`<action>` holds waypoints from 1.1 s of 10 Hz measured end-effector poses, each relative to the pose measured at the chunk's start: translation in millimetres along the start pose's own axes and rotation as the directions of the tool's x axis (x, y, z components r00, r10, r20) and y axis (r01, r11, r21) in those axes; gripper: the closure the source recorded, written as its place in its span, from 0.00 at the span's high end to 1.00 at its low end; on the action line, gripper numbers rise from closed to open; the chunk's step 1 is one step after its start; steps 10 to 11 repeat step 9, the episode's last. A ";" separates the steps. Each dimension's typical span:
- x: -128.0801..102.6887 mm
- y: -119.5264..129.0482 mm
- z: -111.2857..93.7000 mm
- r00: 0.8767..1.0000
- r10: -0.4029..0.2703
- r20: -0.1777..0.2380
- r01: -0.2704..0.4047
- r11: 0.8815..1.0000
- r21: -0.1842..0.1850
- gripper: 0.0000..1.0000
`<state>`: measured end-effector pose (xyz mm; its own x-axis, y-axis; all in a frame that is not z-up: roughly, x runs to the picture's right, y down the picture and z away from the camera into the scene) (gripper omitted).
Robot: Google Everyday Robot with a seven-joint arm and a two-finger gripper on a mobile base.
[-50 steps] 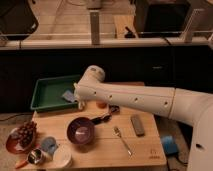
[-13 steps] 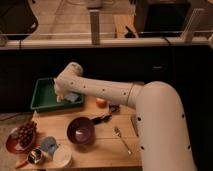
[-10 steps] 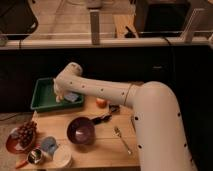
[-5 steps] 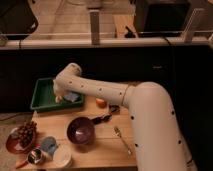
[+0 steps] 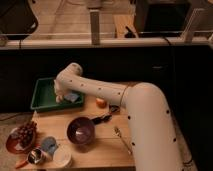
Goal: Place banana in tray
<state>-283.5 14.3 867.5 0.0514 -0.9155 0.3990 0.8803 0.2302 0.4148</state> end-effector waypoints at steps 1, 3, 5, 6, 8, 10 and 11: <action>0.7 -0.3 2.6 1.000 0.002 0.007 -0.002 1.000 0.002 0.05; 4.3 -1.8 3.2 1.000 0.005 0.020 -0.006 0.999 0.036 0.23; 11.1 -10.3 6.7 1.000 -0.001 0.027 0.000 0.998 0.066 0.42; 13.5 -17.5 10.5 0.999 -0.013 0.029 0.011 0.996 0.083 0.53; 13.8 -33.7 17.9 0.999 -0.042 0.028 0.038 0.993 0.113 0.73; 13.5 -37.3 20.0 0.998 -0.054 0.013 0.052 0.991 0.120 0.79; 13.5 -37.3 20.0 0.998 -0.054 0.013 0.052 0.991 0.120 0.79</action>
